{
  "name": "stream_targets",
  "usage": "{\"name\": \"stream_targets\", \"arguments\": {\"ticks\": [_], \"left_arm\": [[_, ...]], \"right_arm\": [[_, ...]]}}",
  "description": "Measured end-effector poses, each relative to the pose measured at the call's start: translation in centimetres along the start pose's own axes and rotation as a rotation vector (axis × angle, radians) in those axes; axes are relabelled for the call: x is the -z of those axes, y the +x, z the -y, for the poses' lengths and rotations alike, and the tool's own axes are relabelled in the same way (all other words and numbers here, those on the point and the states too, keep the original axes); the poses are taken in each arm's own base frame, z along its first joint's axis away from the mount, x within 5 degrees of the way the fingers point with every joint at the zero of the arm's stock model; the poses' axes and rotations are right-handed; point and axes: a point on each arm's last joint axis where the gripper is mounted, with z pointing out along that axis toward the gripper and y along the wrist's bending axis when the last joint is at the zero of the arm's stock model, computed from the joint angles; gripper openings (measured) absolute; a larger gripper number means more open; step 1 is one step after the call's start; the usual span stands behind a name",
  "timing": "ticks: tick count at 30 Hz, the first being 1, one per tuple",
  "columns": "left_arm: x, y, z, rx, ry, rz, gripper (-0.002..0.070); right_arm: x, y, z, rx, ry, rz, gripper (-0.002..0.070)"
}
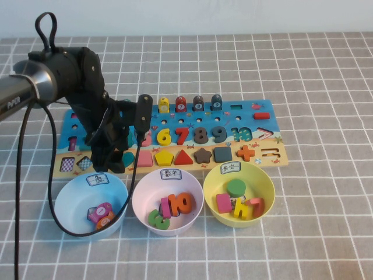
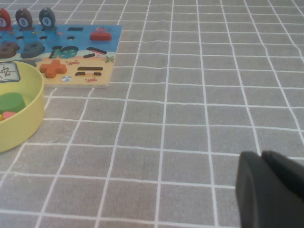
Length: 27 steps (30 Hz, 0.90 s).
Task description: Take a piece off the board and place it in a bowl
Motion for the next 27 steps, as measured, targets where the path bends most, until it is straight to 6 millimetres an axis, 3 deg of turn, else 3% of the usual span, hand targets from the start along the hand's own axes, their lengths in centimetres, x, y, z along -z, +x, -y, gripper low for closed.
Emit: {"name": "stream_targets", "arguments": {"ticks": [27], "left_arm": [[-0.23, -0.03, -0.33, -0.002, -0.014, 0.000, 0.0409]], "right_arm": [[0.00, 0.00, 0.00, 0.000, 0.000, 0.000, -0.0018]]}}
